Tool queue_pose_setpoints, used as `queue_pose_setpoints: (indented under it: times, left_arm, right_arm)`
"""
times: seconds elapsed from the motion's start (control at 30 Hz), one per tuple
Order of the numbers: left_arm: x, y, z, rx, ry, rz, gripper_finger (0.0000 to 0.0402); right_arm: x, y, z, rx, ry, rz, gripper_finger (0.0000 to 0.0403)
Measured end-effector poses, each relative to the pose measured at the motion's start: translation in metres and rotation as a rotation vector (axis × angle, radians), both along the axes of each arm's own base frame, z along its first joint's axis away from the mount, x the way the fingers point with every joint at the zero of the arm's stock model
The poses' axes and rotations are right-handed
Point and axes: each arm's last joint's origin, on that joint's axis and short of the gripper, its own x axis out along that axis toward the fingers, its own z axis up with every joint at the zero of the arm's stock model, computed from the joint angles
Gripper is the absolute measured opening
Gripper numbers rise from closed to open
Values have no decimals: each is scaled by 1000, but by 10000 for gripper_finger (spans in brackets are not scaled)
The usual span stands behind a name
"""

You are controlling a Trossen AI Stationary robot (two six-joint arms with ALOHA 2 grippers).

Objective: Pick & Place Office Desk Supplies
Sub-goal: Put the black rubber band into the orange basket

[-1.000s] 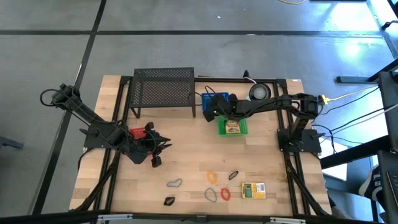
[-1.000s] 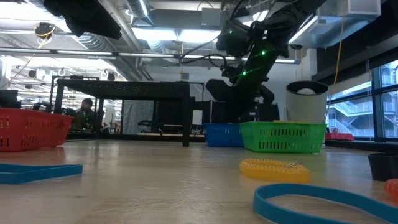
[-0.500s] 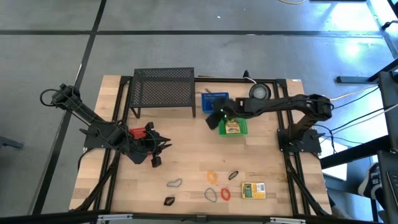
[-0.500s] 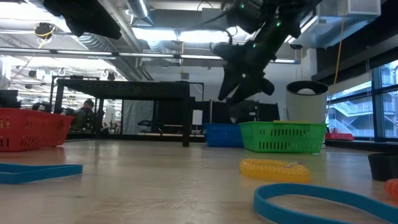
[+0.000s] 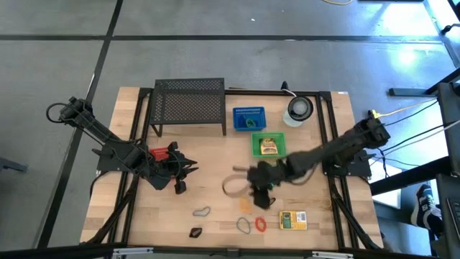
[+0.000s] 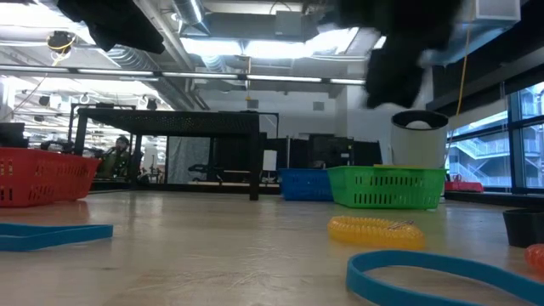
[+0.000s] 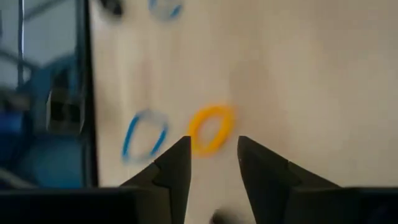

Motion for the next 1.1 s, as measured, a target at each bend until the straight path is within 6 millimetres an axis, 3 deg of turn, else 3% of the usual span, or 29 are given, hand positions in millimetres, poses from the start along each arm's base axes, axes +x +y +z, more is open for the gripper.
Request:
queue_pose_setpoints:
  times: [0.2, 0.37, 0.53, 0.8, 1.1]
  left_arm:
    - [0, 0, 0, 4, -3, 6, 88]
    - [0, 1, 1, 25, -18, 33, 88]
    - [0, 2, 1, 46, -19, 37, 88]
    - [0, 2, 1, 55, -16, 31, 88]
    - [0, 2, 1, 55, -16, 31, 88]
  right_arm:
    - [-26, 39, -3, -49, 35, 62, 121]
    - [-36, 54, -3, -129, -12, 71, 133]
    - [-39, 55, -7, -137, 21, 34, 162]
    - [-38, 56, -32, -232, 133, 91, 206]
    - [-39, 55, -58, -374, 226, 219, 208]
